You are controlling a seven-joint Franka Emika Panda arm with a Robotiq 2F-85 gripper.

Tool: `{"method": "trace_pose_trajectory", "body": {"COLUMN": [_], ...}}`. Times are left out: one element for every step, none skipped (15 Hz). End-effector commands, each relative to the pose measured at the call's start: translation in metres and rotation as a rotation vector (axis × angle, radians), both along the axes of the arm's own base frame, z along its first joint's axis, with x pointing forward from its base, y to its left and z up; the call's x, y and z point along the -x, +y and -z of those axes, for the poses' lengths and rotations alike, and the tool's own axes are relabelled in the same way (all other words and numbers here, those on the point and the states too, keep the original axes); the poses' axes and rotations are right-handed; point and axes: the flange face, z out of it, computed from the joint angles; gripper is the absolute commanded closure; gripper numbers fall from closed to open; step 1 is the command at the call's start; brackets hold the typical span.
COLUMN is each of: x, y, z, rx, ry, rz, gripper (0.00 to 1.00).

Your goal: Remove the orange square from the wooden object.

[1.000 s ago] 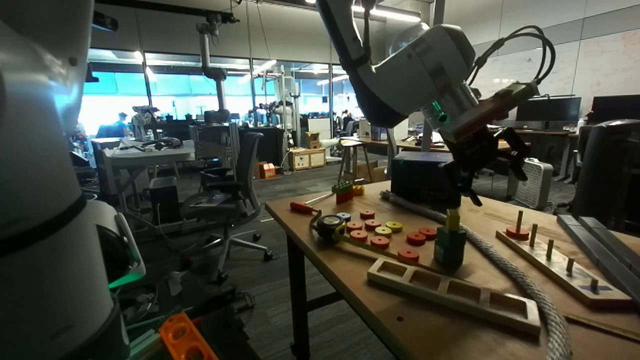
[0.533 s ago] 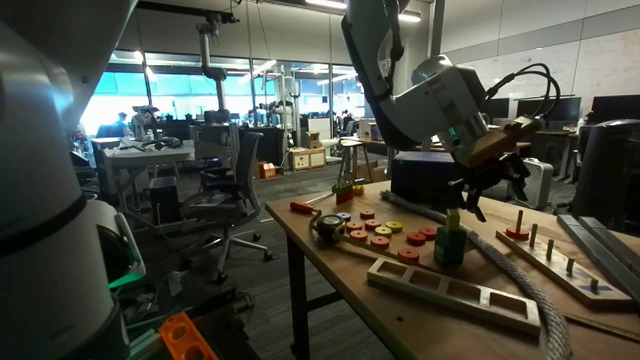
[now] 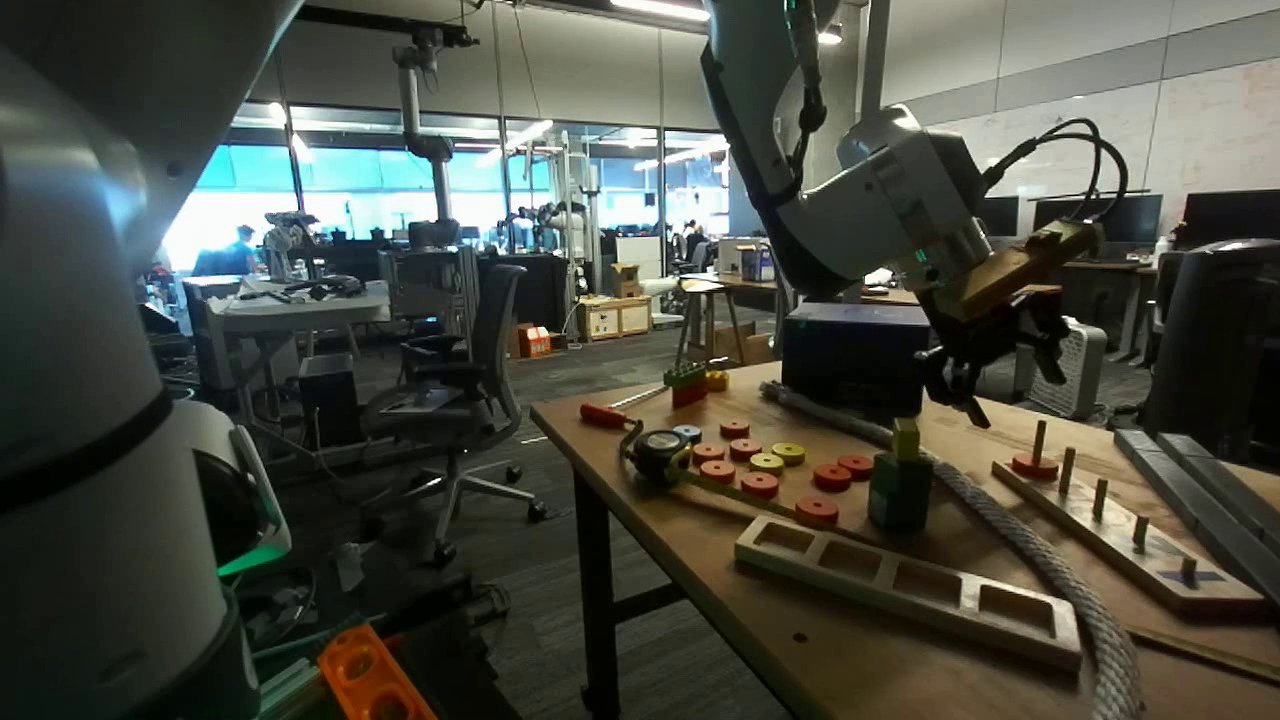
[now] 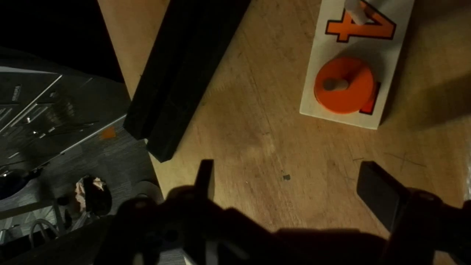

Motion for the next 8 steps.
{"method": "trace_pose_trajectory", "body": {"x": [-0.010, -0.010, -0.011, -0.011, -0.011, -0.012, -0.013, -0.013], "y": [-0.012, -0.015, -0.020, -0.024, -0.029, -0.032, -0.036, -0.038], "z": [-0.010, -0.011, -0.012, -0.013, -0.015, -0.015, -0.016, -0.016], "rx": [-0.029, -0.045, -0.063, -0.078, -0.103, -0.120, -0.136, -0.154], "ry": [0.019, 0.028, 0.041, 0.050, 0.062, 0.071, 0.078, 0.087], "rz": [0.036, 0.066, 0.101, 0.125, 0.151, 0.167, 0.182, 0.191], "gripper": [0.00, 0.00, 0.00, 0.00, 0.00, 0.00, 0.00, 0.00]}}
